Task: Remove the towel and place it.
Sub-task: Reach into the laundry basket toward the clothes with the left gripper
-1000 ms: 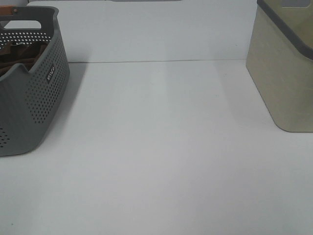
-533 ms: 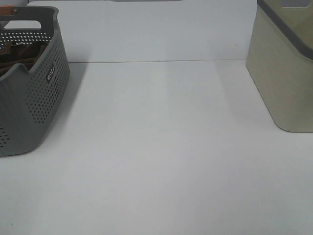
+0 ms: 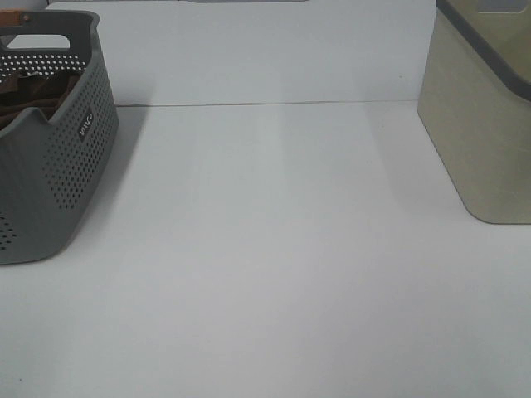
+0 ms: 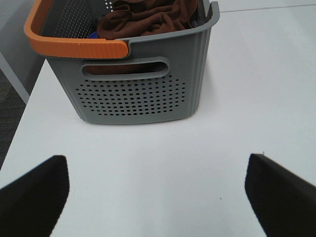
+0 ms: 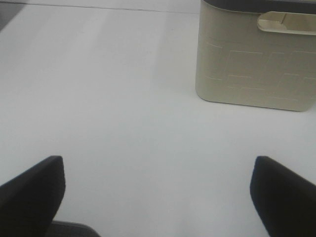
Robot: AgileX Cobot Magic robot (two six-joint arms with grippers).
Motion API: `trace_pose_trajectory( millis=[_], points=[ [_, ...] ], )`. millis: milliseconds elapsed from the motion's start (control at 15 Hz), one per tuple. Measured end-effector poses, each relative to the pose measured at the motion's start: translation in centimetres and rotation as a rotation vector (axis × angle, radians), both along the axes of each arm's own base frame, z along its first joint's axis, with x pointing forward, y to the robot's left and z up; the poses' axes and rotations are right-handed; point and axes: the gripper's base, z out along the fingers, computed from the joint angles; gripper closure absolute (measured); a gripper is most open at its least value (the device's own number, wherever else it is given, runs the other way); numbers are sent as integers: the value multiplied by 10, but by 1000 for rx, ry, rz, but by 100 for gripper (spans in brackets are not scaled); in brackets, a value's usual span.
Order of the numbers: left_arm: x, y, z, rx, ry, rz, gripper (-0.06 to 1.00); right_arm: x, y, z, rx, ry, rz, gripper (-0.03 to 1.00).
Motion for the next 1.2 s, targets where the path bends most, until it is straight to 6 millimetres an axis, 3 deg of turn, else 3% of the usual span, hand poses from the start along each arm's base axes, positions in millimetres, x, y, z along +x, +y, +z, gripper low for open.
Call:
trace_pose_trajectory(
  millis=[133,267,467,600,1200],
  points=[
    [0,-1,1,-6,-11,-4,4,0,0,0,0,0,0,1],
    [3,-1,16,-5,-120,-4,5,0,0,0,0,0,0,1],
    [32,0,32,-3,-193,-5,8,0,0,0,0,0,0,1],
    [64,1,40,-4,-176,-5,9,0,0,0,0,0,0,1],
    [235,12,59,121,317,9,13,0,0,0,0,0,0,1]
  ],
)
